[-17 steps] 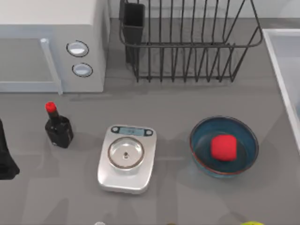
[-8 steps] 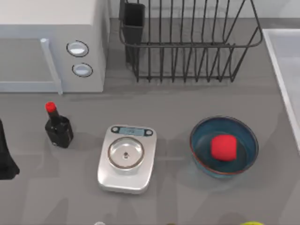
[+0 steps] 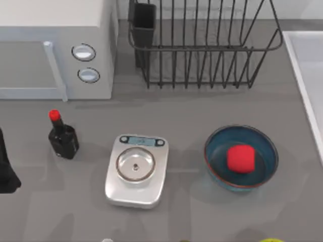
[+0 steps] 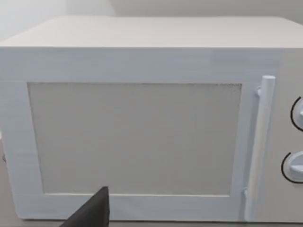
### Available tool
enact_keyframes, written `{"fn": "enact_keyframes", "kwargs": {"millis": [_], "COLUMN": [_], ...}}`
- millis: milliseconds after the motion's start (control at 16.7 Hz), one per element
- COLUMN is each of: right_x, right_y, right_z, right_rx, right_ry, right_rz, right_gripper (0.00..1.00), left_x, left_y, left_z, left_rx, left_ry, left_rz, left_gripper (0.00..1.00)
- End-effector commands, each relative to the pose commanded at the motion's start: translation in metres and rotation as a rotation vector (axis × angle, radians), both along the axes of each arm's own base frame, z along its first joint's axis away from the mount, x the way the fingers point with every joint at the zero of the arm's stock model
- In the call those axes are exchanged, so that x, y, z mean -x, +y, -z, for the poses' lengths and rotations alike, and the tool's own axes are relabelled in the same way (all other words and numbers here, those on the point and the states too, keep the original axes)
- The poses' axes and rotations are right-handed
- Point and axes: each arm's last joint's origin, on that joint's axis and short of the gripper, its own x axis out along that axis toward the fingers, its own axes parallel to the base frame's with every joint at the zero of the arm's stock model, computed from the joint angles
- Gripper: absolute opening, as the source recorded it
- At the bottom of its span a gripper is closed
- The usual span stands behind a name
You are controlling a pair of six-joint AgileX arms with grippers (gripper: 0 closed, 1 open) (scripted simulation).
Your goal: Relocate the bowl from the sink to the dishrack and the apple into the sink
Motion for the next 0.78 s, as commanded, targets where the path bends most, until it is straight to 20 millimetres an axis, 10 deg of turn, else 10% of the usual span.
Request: {"fn": "enact_keyframes", "kwargs": {"millis": [300,780], "right_x": [0.072,0.074], "right_y": [0.028,0.031], "right_z": [-0.030,-0.031], "right_rx": [-0.020,-0.015], "right_ry": [0.022,0.023], "right_rz": [0.000,-0.005], "right_gripper": [0.00,0.00], "left_x": [0.000,0.000], "left_y": [0.000,0.000], "left_z": [0.000,0.000], "left_rx": [0.000,0.000], "left_ry": [0.000,0.000], "left_rz": [0.000,0.000], "left_gripper": [1.00,1.00]}}
